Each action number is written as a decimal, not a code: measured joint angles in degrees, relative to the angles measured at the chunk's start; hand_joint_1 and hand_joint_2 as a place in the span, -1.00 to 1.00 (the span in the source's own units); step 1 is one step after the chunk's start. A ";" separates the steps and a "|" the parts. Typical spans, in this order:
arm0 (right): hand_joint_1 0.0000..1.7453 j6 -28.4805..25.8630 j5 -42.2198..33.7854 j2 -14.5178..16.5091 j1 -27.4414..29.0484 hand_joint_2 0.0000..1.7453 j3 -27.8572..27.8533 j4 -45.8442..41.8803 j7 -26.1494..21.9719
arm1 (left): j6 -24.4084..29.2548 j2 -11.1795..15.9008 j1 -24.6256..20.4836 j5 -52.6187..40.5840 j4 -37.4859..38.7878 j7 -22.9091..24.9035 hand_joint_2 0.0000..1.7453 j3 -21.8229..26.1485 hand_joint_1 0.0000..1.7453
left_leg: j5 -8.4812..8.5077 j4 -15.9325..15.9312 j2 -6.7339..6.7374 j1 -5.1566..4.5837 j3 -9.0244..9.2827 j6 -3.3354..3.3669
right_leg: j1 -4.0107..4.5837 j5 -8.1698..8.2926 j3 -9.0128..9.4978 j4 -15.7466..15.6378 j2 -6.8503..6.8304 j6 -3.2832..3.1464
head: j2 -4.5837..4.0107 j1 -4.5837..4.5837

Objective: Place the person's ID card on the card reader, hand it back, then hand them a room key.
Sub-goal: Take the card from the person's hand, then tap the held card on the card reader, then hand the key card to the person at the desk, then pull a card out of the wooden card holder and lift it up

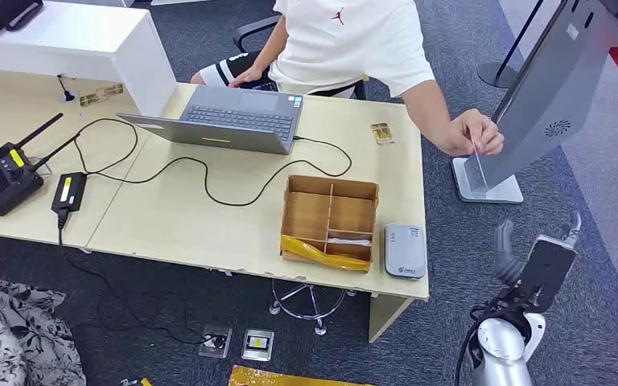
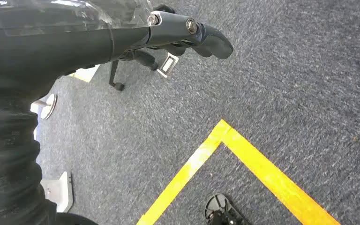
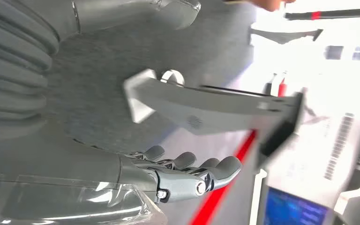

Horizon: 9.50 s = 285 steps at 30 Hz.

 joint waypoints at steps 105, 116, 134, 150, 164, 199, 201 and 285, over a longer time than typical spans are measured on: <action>1.00 1.33 48.32 -12.88 -16.58 1.00 41.91 11.38 43.13 | 0.35 -0.76 0.47 -34.14 -0.24 -1.33 1.00 18.34 -1.00 | 0.08 0.02 -0.08 -0.01 -0.01 -0.05 | -0.02 0.00 -0.06 0.10 -0.07 -0.02 | 0.00 0.00; 1.00 -0.03 45.75 -13.19 -12.02 1.00 40.56 14.40 38.23 | 0.37 -0.84 0.60 -36.01 -0.86 2.44 1.00 19.15 -1.00 | 0.08 0.02 -0.08 -0.01 -0.03 -0.06 | -0.02 0.00 -0.04 0.11 -0.06 -0.02 | 0.00 0.01; 1.00 -0.20 43.81 -9.22 -10.54 1.00 40.49 25.20 33.18 | 0.37 -1.21 1.06 -38.86 -2.50 2.64 1.00 21.58 -1.00 | 0.08 0.02 -0.10 -0.01 -0.03 -0.06 | -0.02 0.00 -0.05 0.12 -0.07 -0.02 | 0.00 0.00; 1.00 -0.23 44.50 -7.28 -9.82 1.00 36.25 31.18 31.12 | 0.37 -1.40 1.17 -41.29 -2.84 1.62 1.00 25.36 -1.00 | 0.08 0.02 -0.08 -0.01 -0.01 -0.06 | -0.02 0.00 -0.05 0.12 -0.06 -0.02 | 0.00 0.00; 1.00 -0.24 44.94 -6.10 -9.23 1.00 33.62 33.58 30.16 | 0.37 -1.63 1.16 -42.93 -3.01 2.73 1.00 27.52 -1.00 | 0.08 0.02 -0.07 -0.01 0.00 -0.06 | -0.02 0.00 -0.04 0.12 -0.05 -0.02 | 0.00 0.01; 1.00 0.57 60.60 -0.44 -14.04 1.00 23.41 -4.76 24.51 | 0.37 -2.83 1.10 -53.69 -3.42 -1.50 1.00 36.83 -1.00 | 0.17 0.01 -0.05 -0.01 0.11 -0.12 | -0.02 0.12 0.13 0.14 -0.04 -0.06 | 0.00 0.00; 1.00 3.89 63.18 -0.78 -17.43 1.00 25.44 -5.83 29.78 | 0.37 -2.84 1.07 -54.69 -3.46 -2.24 1.00 37.29 -1.00 | 0.20 0.01 0.00 -0.01 0.11 -0.13 | -0.02 0.17 0.12 0.14 -0.02 -0.09 | 0.00 0.01; -1.00 25.34 55.37 -11.55 -5.63 1.00 53.68 -8.90 32.11 | 0.37 -10.03 -0.29 -77.19 -13.00 7.20 1.00 63.53 -1.00 | 0.23 0.01 0.00 0.04 0.20 -0.18 | 0.01 0.23 0.17 0.12 -0.03 -0.13 | 0.00 0.01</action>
